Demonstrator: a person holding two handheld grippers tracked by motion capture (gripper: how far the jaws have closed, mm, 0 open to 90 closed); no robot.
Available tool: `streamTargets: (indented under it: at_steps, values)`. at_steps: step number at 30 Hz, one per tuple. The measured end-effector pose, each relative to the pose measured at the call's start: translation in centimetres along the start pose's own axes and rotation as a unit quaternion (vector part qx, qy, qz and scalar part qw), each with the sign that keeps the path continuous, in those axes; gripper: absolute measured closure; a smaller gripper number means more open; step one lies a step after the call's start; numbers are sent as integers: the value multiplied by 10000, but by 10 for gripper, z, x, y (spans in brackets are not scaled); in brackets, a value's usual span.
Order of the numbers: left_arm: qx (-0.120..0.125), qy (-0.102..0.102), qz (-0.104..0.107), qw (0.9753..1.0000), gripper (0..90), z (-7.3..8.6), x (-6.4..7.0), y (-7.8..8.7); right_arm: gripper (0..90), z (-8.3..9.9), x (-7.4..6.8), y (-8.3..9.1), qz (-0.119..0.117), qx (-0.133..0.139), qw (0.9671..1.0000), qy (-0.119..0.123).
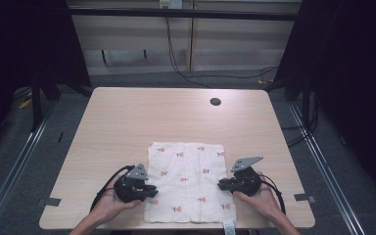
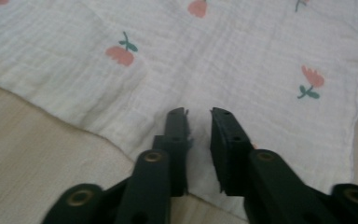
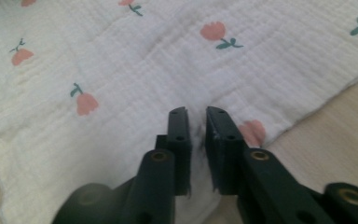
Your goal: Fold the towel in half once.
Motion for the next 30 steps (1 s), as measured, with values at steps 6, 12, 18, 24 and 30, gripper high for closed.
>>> streamTargets:
  at_steps: [6,12,18,24,30]
  values:
    - [547,338,-125,9979,584,-16,-15,10,675,-18,15,7,291,450,9985,-64]
    - [699,607,-314,9952,509,-17,-31,13,625,-36,51,-4,843,439,9954,-85]
    - [763,490,-495,9946,491,-22,-40,18,599,-59,91,-18,983,405,9943,-74]
    - [817,660,-621,9925,478,-22,-52,18,592,-62,108,-36,950,392,9947,-67]
    - [792,720,-772,9913,438,-20,-59,19,565,-61,113,-45,940,293,9951,-90]
Point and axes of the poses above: each handheld gripper's, and its own axes: y roughly backward along the jaws, z roughly out of its underside, x roughly to its right, the point moved 8 cm from there along -y, roughly forward along the jaws, and after that the axes turned 10 degrees about x, right-handed, at the moved point
